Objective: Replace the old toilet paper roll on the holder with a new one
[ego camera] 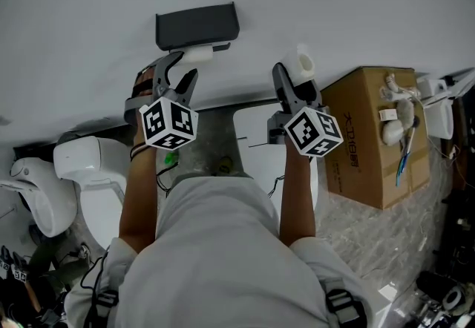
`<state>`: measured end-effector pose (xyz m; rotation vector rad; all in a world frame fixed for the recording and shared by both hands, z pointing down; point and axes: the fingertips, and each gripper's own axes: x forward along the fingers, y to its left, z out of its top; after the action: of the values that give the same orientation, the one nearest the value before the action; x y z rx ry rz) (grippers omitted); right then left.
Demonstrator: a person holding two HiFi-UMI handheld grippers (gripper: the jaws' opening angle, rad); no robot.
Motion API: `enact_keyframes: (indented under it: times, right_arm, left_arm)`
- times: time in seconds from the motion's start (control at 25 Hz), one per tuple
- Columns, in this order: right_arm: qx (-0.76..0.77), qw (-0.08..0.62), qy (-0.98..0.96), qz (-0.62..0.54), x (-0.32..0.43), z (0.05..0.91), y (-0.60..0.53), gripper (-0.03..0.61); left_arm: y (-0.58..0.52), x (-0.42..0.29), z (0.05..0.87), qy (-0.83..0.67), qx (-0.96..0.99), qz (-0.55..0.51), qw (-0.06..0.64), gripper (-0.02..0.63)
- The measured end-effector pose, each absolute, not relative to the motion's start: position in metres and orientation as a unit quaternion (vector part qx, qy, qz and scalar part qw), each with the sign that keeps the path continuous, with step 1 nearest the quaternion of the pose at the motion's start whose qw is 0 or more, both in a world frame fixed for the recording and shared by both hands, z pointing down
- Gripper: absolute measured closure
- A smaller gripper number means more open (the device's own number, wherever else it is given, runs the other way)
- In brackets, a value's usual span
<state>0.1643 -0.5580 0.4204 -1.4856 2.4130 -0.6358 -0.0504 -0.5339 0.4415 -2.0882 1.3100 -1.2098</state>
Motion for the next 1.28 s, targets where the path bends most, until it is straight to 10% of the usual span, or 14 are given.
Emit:
enact_keyframes:
  times: [1.28]
  right_arm:
    - [-0.534,0.119,0.806,-0.228,0.209,0.442,-0.584,0.267]
  left_arm:
    - [-0.589,-0.01,0.469,0.445,-0.655,-0.522,0.317,0.387]
